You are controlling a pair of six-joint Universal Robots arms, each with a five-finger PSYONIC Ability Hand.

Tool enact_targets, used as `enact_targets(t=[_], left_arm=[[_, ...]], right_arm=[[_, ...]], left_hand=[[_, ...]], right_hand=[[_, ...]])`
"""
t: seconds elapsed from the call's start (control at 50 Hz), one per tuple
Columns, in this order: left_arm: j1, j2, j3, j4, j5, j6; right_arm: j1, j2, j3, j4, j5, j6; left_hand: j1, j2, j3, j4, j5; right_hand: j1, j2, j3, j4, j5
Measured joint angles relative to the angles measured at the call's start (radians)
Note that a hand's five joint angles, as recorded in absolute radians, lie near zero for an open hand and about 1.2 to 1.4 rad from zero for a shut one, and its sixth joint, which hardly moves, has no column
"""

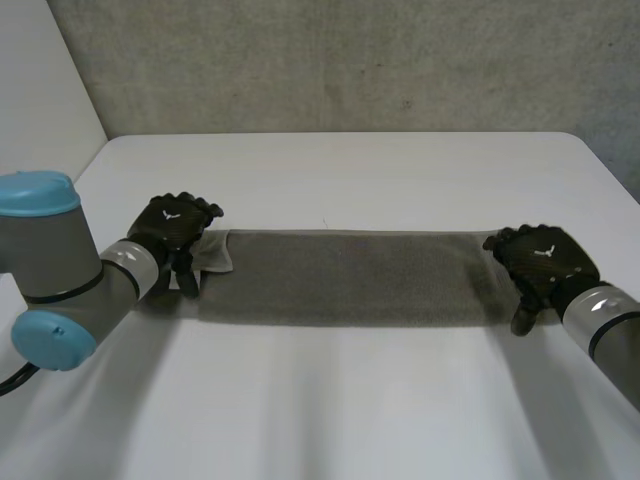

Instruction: Fold the towel.

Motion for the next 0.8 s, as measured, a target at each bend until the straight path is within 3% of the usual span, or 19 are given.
enact_targets(t=[0.34,0.54,0.8], left_arm=[[-0.002,-0.235,0.265,0.064,-0.021,0.009],[-0.001,-0.395,0.503,0.061,-0.127,0.007],[-0.004,-0.31,0.409,0.053,-0.182,-0.002]], right_arm=[[-0.039,0.057,0.008,-0.04,-0.006,-0.006],[-0.092,0.095,-0.012,-0.046,-0.027,-0.011],[-0.097,0.154,-0.042,-0.047,-0.03,-0.016]], left_hand=[[0.0,0.0,0.0,0.0,0.002],[0.0,0.0,0.0,0.0,0.007],[0.0,0.0,0.0,0.0,0.003]], right_hand=[[0.001,0.0,0.0,0.0,0.0],[0.07,0.051,0.063,0.052,0.087],[0.319,0.306,0.314,0.303,0.33]])
